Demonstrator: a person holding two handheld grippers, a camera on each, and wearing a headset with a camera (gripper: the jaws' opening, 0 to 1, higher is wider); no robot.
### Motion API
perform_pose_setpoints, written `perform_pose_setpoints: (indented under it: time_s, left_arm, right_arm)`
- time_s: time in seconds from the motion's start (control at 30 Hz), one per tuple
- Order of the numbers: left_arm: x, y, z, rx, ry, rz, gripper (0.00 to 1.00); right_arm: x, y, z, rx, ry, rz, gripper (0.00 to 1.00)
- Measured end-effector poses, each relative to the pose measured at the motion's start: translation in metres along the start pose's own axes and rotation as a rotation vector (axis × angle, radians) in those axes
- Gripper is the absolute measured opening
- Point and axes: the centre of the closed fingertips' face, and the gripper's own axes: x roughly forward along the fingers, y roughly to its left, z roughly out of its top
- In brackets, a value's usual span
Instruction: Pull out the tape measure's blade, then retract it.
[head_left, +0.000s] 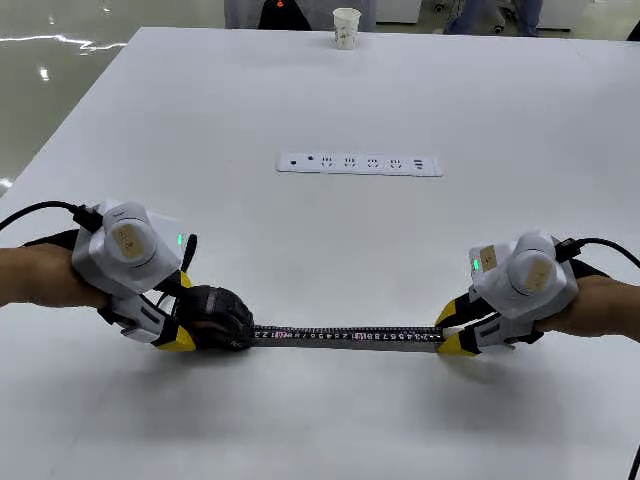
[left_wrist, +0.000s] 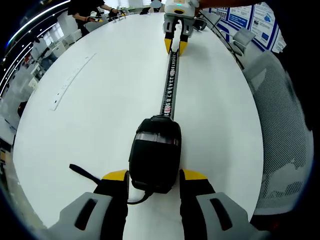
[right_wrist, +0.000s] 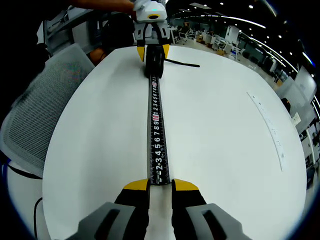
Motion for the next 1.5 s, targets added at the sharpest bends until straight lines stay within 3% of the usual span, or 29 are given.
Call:
perform_pose_setpoints:
  time_s: [0.43,1.0,1.5]
  left_arm:
    - [-0.004,-0.004,-0.001,-0.061,-0.022,0.014,0.43]
    - [-0.013,-0.014,0.001,-0.153,-0.084,0.052,0.58]
    - [-0.023,-0.03,0.008,-0.261,-0.182,0.102,0.67]
  right_arm:
    - [-0.006,0.004,-0.002,0.034,-0.002,-0.023,0.19]
    - [-0.02,0.014,0.001,0.114,-0.035,-0.073,0.32]
    - [-0.03,0.028,0.007,0.178,-0.103,-0.137,0.43]
